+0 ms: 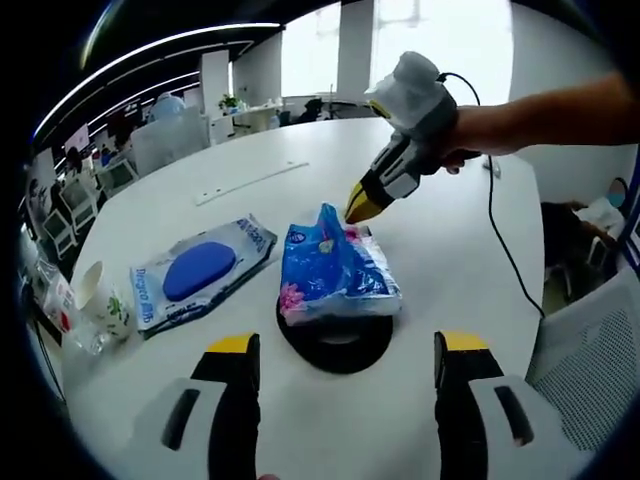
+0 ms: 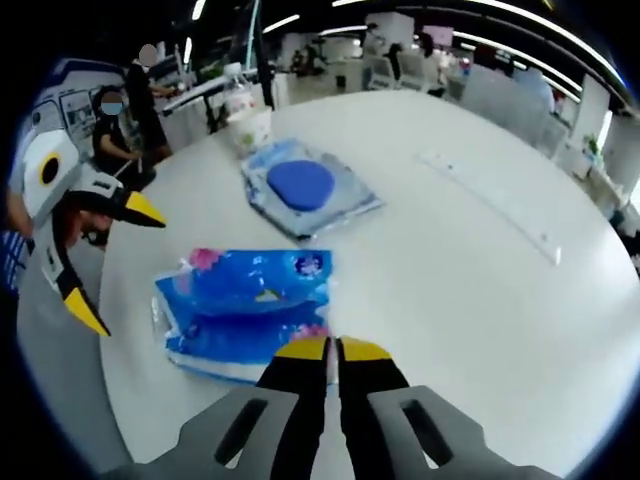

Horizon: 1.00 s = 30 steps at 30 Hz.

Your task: Arrange the tabletop items into an orderly group along one side of the table until the central work area is clear of visible clutter.

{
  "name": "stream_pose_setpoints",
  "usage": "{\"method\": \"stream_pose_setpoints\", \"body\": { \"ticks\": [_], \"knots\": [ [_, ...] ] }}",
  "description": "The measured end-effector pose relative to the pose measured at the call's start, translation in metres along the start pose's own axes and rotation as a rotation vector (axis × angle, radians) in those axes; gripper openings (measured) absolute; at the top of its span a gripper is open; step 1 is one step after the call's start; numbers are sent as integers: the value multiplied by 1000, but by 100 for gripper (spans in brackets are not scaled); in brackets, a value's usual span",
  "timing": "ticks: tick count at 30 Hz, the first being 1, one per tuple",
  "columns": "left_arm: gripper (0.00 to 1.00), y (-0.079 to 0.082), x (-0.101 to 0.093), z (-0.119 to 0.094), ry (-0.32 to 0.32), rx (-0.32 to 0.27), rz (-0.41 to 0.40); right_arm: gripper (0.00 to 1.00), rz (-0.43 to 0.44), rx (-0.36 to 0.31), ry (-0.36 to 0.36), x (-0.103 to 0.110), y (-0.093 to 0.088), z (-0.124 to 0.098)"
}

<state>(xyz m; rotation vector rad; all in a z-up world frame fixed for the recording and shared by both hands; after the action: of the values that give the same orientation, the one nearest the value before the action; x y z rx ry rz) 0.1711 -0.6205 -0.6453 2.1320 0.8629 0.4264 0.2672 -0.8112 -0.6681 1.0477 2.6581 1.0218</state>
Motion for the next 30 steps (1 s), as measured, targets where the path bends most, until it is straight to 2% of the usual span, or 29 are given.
{"method": "stream_pose_setpoints", "body": {
  "ticks": [14,30],
  "knots": [
    [69,4,-5,5,-25,2,15,1,48,-7,2,10,-18,-11],
    [67,3,-7,4,-33,13,-6,2,87,-20,22,27,-31,-20]
  ]
}}
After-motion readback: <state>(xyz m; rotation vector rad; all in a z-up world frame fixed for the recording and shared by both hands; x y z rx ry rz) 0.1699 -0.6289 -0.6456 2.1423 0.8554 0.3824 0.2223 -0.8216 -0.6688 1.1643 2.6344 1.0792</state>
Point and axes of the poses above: the point that each gripper's makers call its tool centre point, and the gripper's own axes: z roughly forward along the fingers, x roughly to its left, y roughly out of its top, the point moved 6 cm from there along -z, roughly backward along the fingers, and after that the axes turned 6 degrees about y, right-handed, at the moved point
